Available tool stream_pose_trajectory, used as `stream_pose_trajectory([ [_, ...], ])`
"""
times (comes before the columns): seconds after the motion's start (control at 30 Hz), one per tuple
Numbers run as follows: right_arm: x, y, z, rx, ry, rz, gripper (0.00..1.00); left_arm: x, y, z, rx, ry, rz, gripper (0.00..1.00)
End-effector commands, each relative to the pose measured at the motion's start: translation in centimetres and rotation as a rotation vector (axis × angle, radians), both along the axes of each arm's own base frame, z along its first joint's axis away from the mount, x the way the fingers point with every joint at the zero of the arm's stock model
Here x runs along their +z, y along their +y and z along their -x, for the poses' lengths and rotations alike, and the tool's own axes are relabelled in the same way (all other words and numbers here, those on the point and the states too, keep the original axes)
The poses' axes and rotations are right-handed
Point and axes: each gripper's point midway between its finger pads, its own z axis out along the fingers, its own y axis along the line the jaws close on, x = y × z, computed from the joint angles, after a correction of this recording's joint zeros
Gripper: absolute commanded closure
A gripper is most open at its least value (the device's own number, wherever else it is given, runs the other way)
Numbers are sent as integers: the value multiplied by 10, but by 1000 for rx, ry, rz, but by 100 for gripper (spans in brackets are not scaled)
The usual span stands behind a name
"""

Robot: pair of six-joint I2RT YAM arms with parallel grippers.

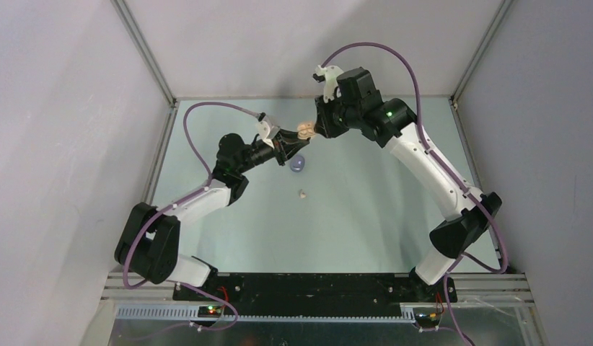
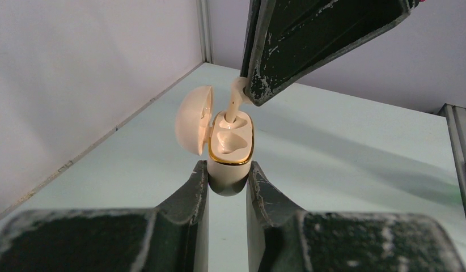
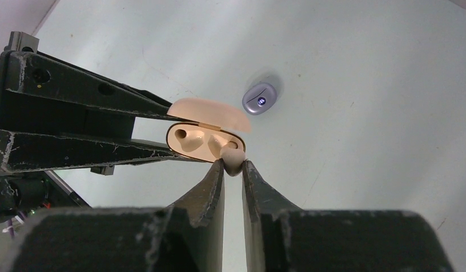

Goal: Insert the wireless bluetooth earbuds into the charging case
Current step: Adjust the right earbud in the right side groove of the charging case.

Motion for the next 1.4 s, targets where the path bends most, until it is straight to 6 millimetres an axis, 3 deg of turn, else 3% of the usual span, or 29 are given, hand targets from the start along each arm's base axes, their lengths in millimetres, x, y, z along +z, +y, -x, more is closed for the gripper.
stream_pose_trajectory([
  [0.0, -5, 12, 8, 65, 25, -2, 76, 33, -1, -3, 14, -81, 57, 100],
  [0.03, -5, 12, 9, 73, 31, 1, 71, 33, -1, -3, 15, -81, 58, 100],
  [0.17, -5, 13, 15, 106, 51, -3, 66, 31, -1, -5, 18, -81, 54, 100],
  [0.4, 14, 1, 14, 123, 39, -42, 50, 25, -3, -7, 12, -75, 42, 100],
  [0.57, 37, -14, 9, 150, 14, -98, 46, 22, -5, -5, -6, -72, 34, 100],
  [0.73, 48, -30, 13, 241, 17, -131, 42, 18, -7, 0, -53, -85, 14, 100],
  [1.0, 22, -45, 15, 548, -121, 22, 36, 14, -9, 9, -127, -124, -27, 100],
  [1.13, 18, -45, 4, 579, -186, 81, 36, 16, -9, 10, -137, -131, -32, 100],
  [1.37, 2, -38, 3, 647, -218, 186, 37, 16, -11, 11, -160, -163, -57, 100],
])
